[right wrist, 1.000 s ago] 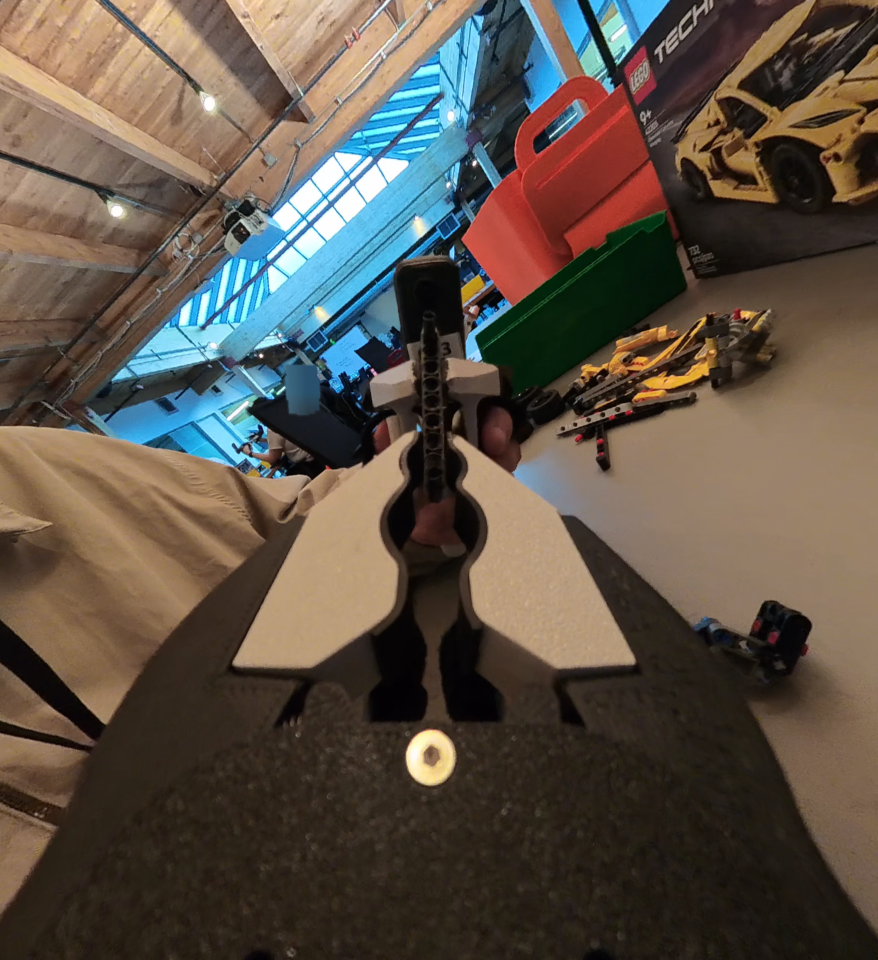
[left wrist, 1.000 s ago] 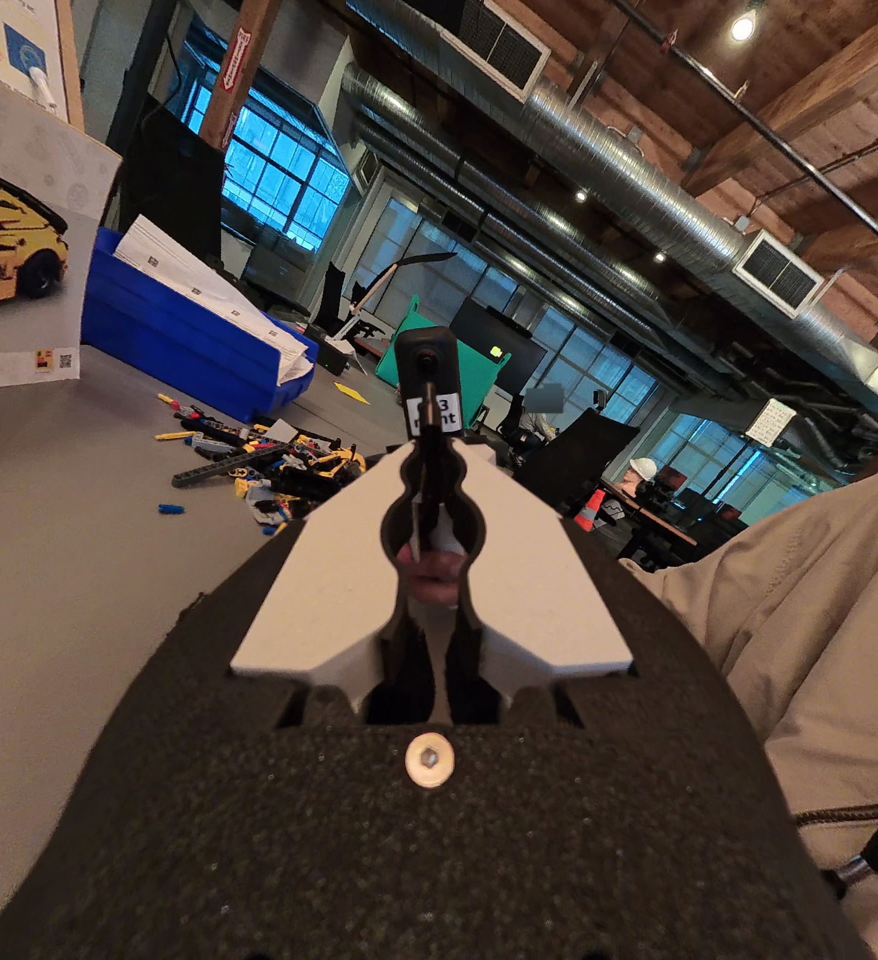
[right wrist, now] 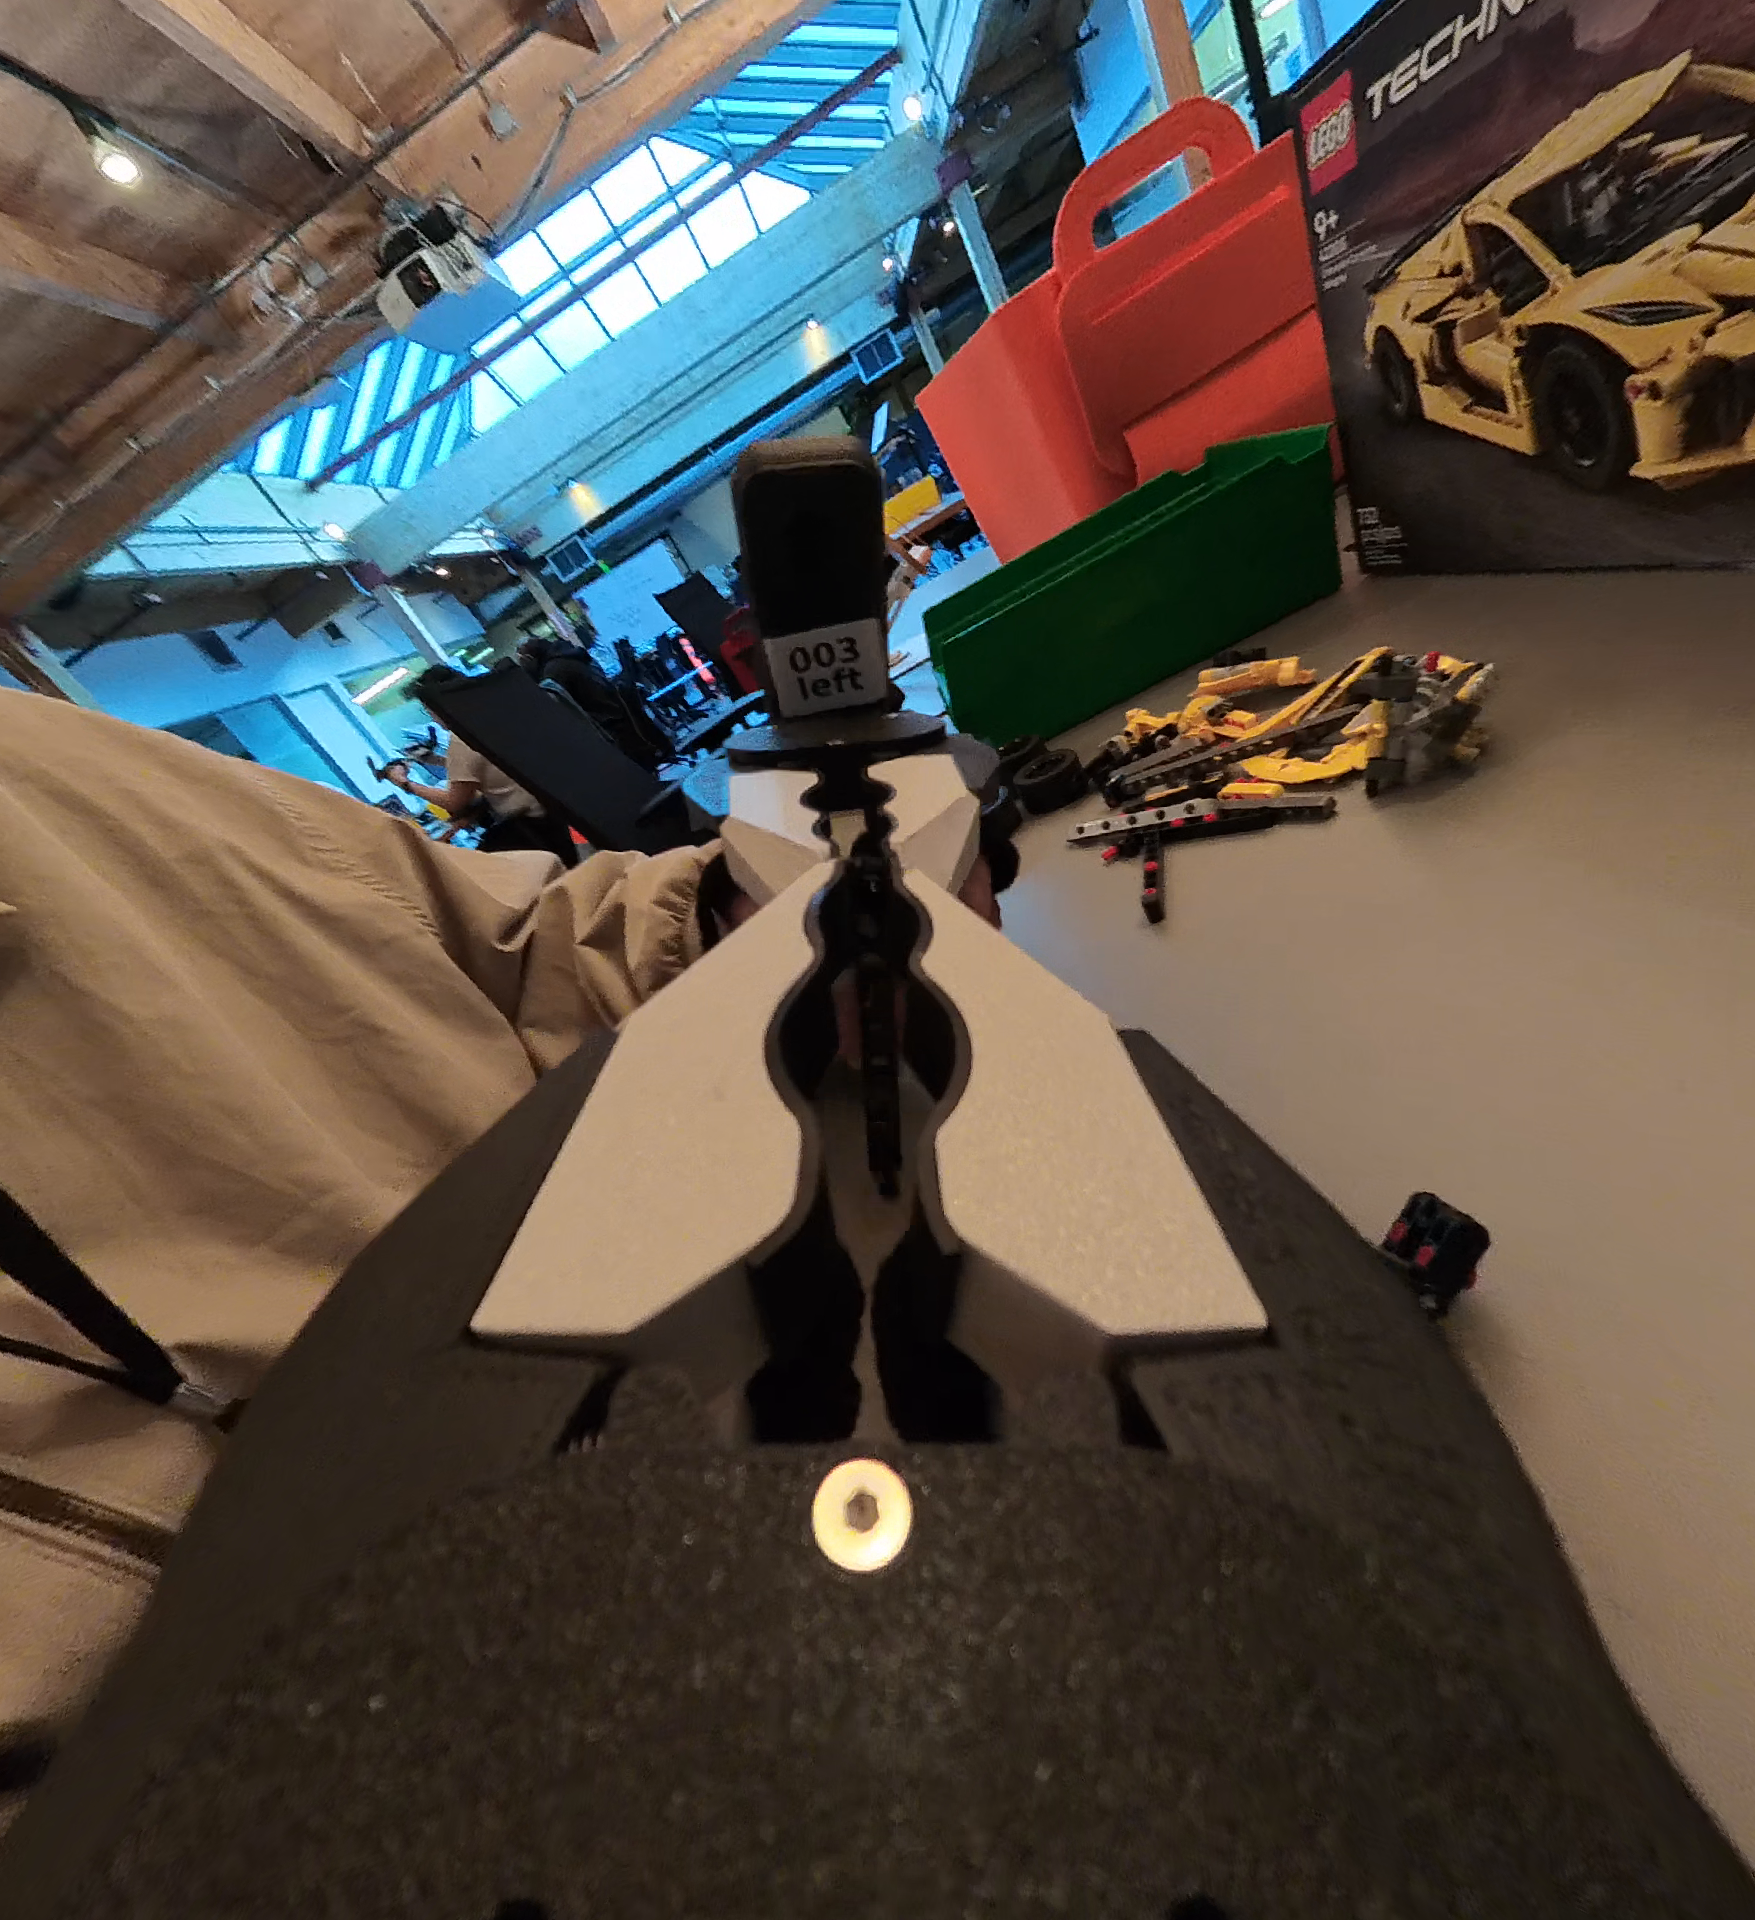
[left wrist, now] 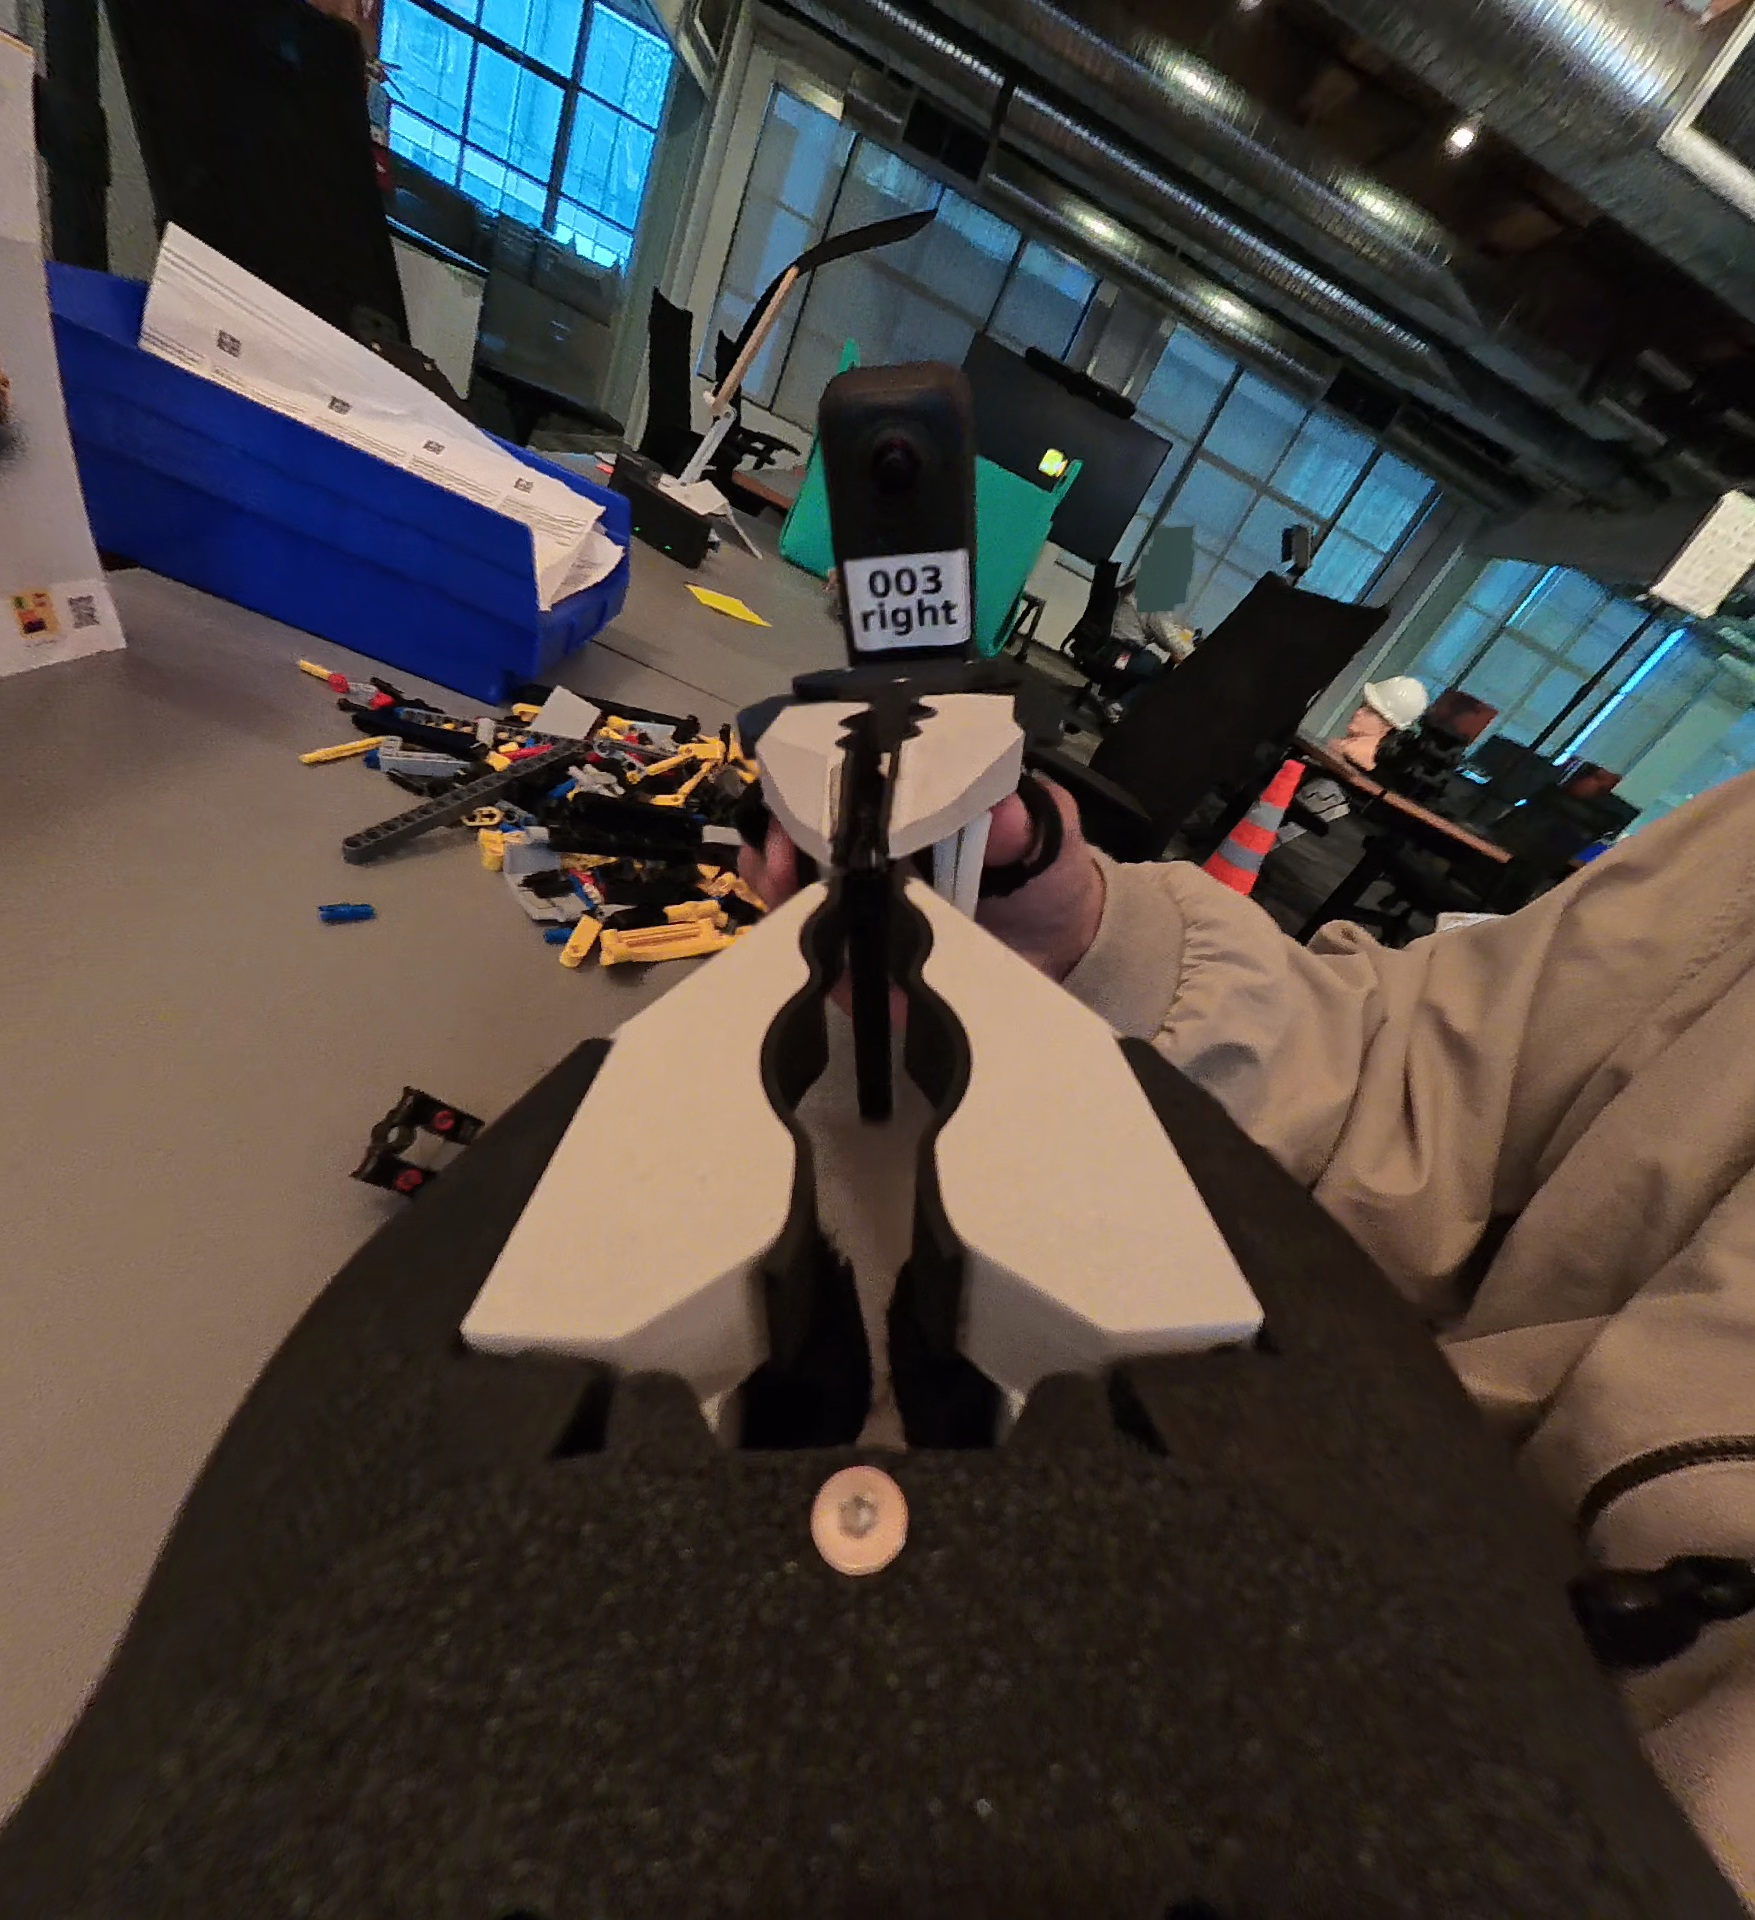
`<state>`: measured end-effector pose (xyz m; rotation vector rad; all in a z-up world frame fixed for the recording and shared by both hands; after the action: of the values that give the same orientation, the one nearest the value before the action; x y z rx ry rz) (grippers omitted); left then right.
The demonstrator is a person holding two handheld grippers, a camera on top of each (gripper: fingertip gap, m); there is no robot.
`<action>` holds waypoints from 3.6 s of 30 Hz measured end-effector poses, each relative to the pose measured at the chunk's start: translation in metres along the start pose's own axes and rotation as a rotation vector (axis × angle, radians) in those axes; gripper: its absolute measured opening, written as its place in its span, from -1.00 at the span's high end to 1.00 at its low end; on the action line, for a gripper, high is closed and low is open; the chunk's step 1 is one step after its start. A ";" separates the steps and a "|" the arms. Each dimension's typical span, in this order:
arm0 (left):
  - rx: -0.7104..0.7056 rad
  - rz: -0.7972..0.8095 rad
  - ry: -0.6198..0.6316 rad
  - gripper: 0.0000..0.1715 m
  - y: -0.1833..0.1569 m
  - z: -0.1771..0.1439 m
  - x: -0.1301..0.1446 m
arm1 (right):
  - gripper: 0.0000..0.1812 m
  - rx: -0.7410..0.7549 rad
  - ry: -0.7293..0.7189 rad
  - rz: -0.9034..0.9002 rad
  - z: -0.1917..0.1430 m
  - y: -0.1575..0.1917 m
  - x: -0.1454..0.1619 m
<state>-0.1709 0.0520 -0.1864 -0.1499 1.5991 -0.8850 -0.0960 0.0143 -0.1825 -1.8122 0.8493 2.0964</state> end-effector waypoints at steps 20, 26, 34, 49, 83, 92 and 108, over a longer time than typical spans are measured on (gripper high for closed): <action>0.141 -0.176 -0.164 0.92 0.008 -0.031 -0.026 | 0.76 0.904 0.618 -0.221 -0.182 -0.077 0.017; 0.131 -0.010 -0.108 0.92 -0.004 -0.023 -0.017 | 0.73 0.164 0.290 -0.091 -0.041 -0.006 0.012; 0.131 0.000 -0.079 0.92 -0.006 -0.016 -0.010 | 0.93 -0.011 0.278 -0.069 0.005 0.020 0.031; 0.068 0.058 -0.062 0.80 -0.003 -0.014 -0.005 | 0.96 0.010 0.225 -0.099 -0.004 0.015 0.024; -0.318 0.250 0.187 0.92 0.033 -0.006 0.020 | 0.82 0.934 0.687 -0.132 -0.248 -0.069 0.026; -0.436 0.253 0.233 0.92 0.038 0.014 0.036 | 0.40 0.427 0.223 -0.220 -0.051 -0.012 0.013; -0.605 0.128 0.389 0.60 0.055 0.002 0.050 | 0.90 1.316 0.854 -0.498 -0.214 -0.075 0.006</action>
<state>-0.1611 0.0619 -0.2594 -0.3083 2.1827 -0.3159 0.1189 -0.0481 -0.2209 -1.6686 1.2773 0.1325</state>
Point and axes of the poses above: each gripper's, where its closed fingertips meet, z out along the fingers, x out of its underside, y = z × x across the jaws, the point moved 5 cm from there along -z, back along the fingers, and after that the axes turned 13 degrees about -z, right-handed, at the moved point
